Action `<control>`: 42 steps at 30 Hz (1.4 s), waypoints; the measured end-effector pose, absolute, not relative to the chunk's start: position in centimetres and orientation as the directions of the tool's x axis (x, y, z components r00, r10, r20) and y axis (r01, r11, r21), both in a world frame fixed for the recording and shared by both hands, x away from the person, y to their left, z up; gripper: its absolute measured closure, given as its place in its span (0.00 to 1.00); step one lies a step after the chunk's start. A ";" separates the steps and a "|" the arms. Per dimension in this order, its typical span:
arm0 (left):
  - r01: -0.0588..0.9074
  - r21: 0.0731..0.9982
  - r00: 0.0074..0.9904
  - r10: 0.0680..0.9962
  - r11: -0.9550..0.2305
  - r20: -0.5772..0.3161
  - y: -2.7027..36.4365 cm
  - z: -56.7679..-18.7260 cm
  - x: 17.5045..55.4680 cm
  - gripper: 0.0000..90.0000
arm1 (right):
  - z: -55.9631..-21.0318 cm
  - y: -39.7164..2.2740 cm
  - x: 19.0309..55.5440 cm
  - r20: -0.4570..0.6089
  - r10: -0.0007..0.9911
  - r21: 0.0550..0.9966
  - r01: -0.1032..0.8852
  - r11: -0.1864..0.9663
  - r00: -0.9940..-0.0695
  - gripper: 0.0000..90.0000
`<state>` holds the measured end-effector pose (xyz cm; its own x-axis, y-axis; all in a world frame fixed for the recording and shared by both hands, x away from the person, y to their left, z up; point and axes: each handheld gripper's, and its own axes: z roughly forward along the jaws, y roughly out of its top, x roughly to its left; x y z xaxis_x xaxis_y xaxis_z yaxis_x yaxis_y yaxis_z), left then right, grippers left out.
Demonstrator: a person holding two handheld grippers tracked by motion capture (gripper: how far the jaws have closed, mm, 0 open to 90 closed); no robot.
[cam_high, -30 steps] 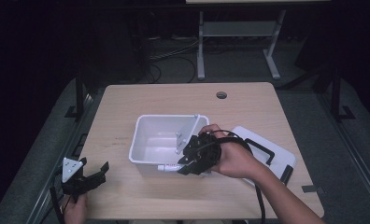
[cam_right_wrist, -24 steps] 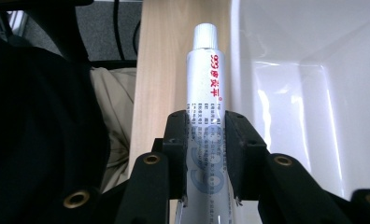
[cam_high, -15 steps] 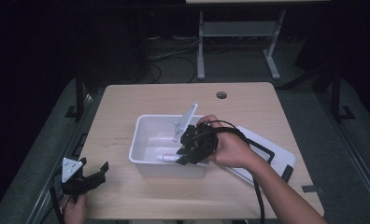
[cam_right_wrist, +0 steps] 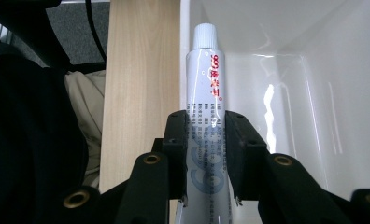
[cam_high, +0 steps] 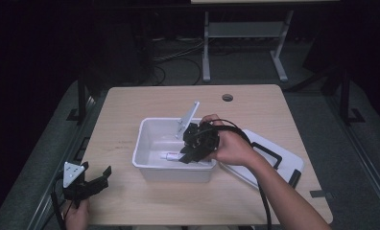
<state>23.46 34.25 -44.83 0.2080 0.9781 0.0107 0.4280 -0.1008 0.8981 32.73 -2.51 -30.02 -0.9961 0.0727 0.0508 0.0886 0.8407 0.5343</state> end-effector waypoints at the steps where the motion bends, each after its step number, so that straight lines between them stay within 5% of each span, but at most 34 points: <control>1: 0.428 0.898 0.208 0.978 -0.101 0.011 34.3 -44.8 23.5 0.16 | -30.1 -2.4 32.9 0.048 0.072 0.531 0.086 0.843 -0.996 0.79; 42: 0.427 0.899 0.208 0.978 -0.101 0.011 34.3 -44.8 23.4 0.16 | -33.5 -1.3 35.4 0.106 0.117 0.476 0.154 0.866 -0.987 0.79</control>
